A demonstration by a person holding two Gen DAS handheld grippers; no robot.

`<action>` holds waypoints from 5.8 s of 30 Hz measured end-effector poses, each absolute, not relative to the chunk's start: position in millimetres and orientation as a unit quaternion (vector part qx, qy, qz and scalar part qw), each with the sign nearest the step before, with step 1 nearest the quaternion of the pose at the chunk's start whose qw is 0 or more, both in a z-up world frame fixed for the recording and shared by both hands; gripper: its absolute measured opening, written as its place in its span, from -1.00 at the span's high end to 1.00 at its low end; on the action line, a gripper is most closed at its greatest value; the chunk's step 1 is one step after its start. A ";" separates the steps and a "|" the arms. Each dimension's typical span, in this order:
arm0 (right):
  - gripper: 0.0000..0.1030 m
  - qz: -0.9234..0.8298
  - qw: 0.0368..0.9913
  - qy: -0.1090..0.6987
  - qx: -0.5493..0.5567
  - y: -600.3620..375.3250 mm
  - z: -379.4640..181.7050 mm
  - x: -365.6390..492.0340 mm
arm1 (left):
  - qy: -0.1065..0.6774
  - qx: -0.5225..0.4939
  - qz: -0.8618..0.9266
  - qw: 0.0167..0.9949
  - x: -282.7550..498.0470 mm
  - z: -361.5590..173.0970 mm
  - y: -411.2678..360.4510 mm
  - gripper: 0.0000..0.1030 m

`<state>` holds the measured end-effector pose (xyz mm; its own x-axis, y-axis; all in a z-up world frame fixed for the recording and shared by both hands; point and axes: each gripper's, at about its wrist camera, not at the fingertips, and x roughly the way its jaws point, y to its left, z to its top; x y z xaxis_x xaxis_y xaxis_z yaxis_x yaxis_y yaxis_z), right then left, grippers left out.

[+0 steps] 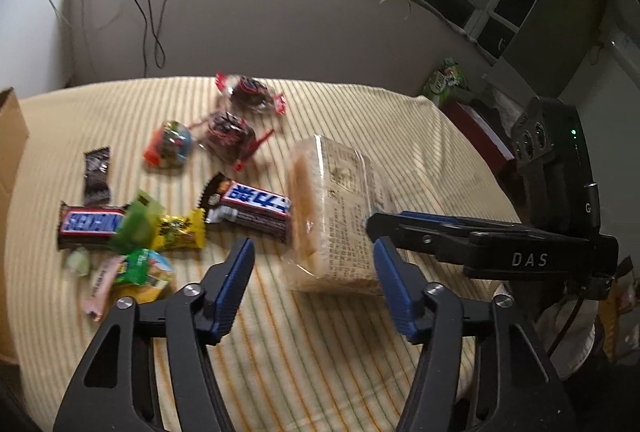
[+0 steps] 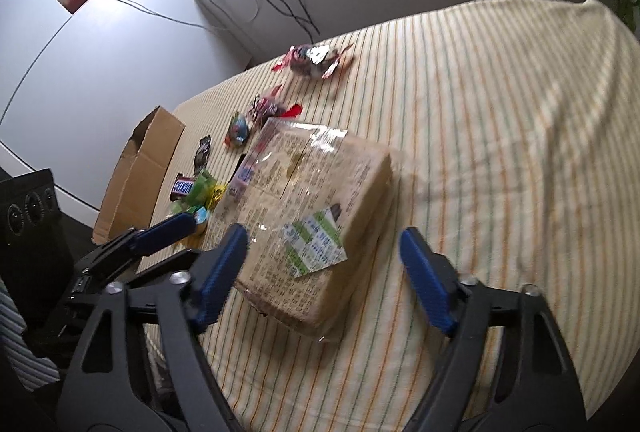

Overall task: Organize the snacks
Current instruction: 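Move the right tool to the wrapped bread loaf and close on it, then carry the bread loaf with the right tool into the cardboard box and release, then move the right tool to the blue-white chocolate bar and grasp it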

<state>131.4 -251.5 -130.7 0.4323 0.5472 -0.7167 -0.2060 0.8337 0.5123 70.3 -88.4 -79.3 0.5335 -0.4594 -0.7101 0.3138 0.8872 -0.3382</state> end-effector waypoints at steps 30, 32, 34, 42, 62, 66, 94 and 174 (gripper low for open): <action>0.05 0.263 0.807 0.496 0.182 -231.7 -119.0 134.6 | 0.429 -0.082 -0.251 0.864 66.3 -81.3 -90.6 0.16; 0.05 0.267 0.810 0.492 0.176 -226.2 -112.0 132.9 | 0.421 -0.085 -0.248 0.868 64.1 -76.3 -85.5 0.16; 0.05 0.272 0.812 0.488 0.169 -220.5 -105.3 131.7 | 0.413 -0.088 -0.245 0.873 61.2 -70.8 -77.4 0.16; 0.05 0.303 0.817 0.472 0.135 -179.2 -75.2 132.3 | 0.381 -0.108 -0.216 0.893 52.5 -49.4 -35.8 0.16; 0.05 0.419 0.788 0.449 0.047 -0.2 -32.0 141.1 | 0.326 -0.158 -0.074 0.929 12.7 -30.1 108.4 0.16; 0.05 0.435 0.778 0.452 0.033 33.6 -32.5 141.7 | 0.324 -0.167 -0.043 0.930 10.2 -33.2 133.6 0.16; -0.22 0.455 0.750 0.479 -0.025 121.7 -65.1 158.0 | 0.342 -0.161 0.065 0.923 3.0 -58.6 186.7 0.16; 0.29 0.335 0.801 0.465 -0.173 -127.5 -137.9 172.9 | 0.448 -0.044 -0.068 0.890 60.5 -115.5 -32.8 0.31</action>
